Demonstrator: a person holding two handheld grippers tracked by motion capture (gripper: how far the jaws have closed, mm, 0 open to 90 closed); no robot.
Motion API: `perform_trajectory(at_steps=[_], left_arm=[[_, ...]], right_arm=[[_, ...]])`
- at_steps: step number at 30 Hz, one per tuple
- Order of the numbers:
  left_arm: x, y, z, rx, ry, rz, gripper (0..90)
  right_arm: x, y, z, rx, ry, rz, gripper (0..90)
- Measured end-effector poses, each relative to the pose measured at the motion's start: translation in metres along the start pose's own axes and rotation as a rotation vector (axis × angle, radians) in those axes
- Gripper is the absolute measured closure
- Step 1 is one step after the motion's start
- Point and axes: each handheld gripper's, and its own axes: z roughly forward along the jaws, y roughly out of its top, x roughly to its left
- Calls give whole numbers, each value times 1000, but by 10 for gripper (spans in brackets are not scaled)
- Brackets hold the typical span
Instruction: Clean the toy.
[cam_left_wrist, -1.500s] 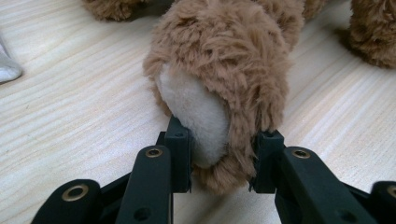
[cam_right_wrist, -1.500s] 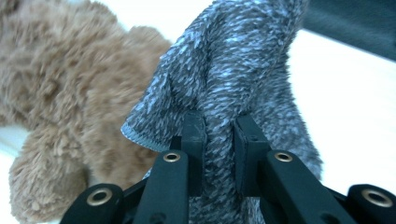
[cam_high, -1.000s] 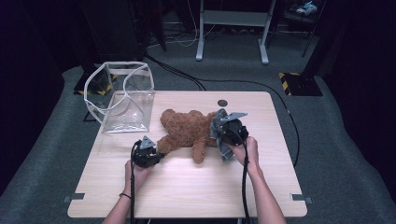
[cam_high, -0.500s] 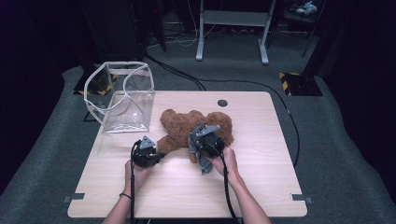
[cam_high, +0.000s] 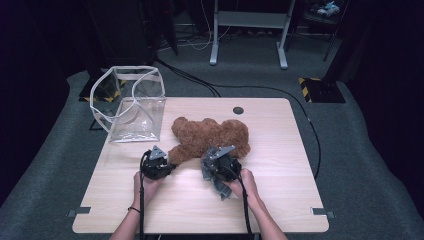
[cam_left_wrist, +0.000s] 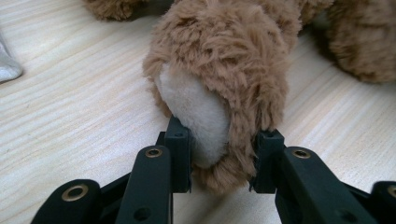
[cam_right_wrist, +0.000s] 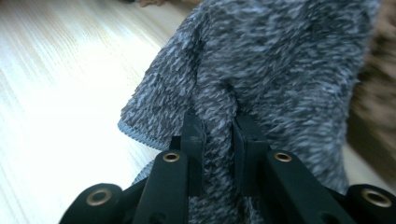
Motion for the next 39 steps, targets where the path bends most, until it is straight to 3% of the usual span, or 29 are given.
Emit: perform_trajectory(at_steps=[8,15,17,18,23,28,31,39], left_arm=[[-2,0,0,8,12,18,603],[-3,0,0,25,20,29,448],[-3,0,0,27,23,24,397],[-3,0,0,32,44,17,348],[-4,5,-6,60,37,-5,211],[-19,18,-18,22,38,4,149],[-30,25,-19,13,7,8,140],[-59,41,-17,3,0,42,57]], right_arm=[[-27,-24,-47,-87,-80,102,775],[-52,-47,-78,-120,-161,185,775],[-62,-54,-88,-131,-190,203,775],[-65,-56,-90,-140,-202,217,775],[-83,-68,-109,-152,-300,276,776],[-99,-76,-117,-152,-370,329,776],[-107,-80,-118,-139,-404,345,775],[-120,-86,-120,-136,-428,392,774]])
